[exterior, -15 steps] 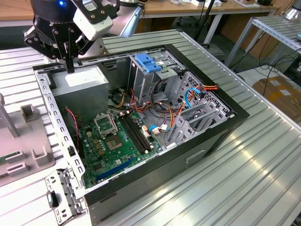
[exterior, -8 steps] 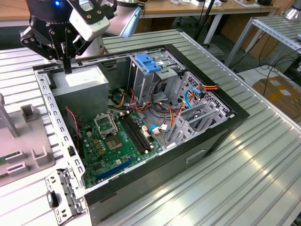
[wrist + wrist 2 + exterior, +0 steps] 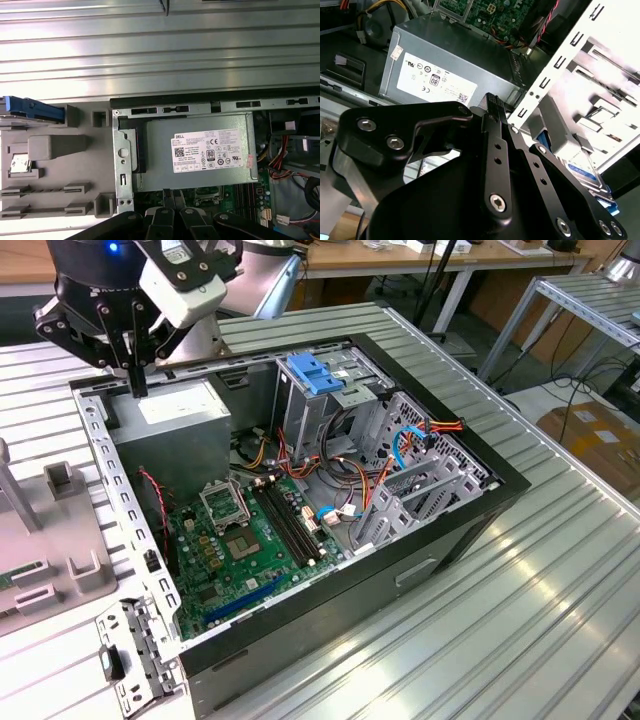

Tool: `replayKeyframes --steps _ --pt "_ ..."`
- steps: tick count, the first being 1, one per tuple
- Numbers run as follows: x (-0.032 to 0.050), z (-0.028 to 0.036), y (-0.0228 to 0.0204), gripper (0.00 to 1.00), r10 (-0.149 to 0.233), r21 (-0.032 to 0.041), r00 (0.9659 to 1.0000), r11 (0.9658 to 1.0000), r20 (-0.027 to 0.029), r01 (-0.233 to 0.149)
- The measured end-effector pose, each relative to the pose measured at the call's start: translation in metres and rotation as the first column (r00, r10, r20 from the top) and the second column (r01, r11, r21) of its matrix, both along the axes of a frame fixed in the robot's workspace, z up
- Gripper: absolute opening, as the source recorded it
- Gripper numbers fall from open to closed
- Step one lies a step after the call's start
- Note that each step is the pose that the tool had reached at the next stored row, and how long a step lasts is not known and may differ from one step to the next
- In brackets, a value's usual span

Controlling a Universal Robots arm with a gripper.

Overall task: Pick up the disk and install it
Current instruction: 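Reach for the disk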

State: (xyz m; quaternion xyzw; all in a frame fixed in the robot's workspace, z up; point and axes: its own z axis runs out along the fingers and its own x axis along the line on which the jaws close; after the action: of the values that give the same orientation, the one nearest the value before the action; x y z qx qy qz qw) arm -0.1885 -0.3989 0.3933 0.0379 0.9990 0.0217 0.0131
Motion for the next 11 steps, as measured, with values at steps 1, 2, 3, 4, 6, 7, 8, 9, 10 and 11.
replayKeyframes --steps 1,2,3,4,6,7,8,9,10,11 --pt "-0.0012 0.0 0.0 0.11 0.0 0.0 1.0 1.0 0.0 0.0" --pt "-0.0019 0.0 0.0 0.11 0.0 0.0 1.0 1.0 0.0 0.0" --pt "-0.0025 0.0 0.0 0.11 0.0 0.0 1.0 1.0 0.0 0.0" --pt "-0.003 0.0 0.0 0.11 0.0 0.0 1.0 1.0 0.0 0.0" --pt "-0.0044 0.0 0.0 0.11 0.0 0.0 1.0 1.0 0.0 0.0" --pt "-0.0052 0.0 0.0 0.11 0.0 -0.0001 1.0 1.0 0.0 0.0" --pt "-0.0062 0.0 0.0 0.11 0.0 0.0 1.0 1.0 0.0 0.0" --pt "-0.0068 0.0 0.0 0.11 0.0 0.0001 1.0 1.0 0.0 0.0" --pt "-0.0075 0.0 0.0 0.11 0.0 0.0 1.0 1.0 0.0 0.0" --pt "-0.0083 0.0 0.0 0.11 0.0 0.0 1.0 1.0 0.0 0.0"
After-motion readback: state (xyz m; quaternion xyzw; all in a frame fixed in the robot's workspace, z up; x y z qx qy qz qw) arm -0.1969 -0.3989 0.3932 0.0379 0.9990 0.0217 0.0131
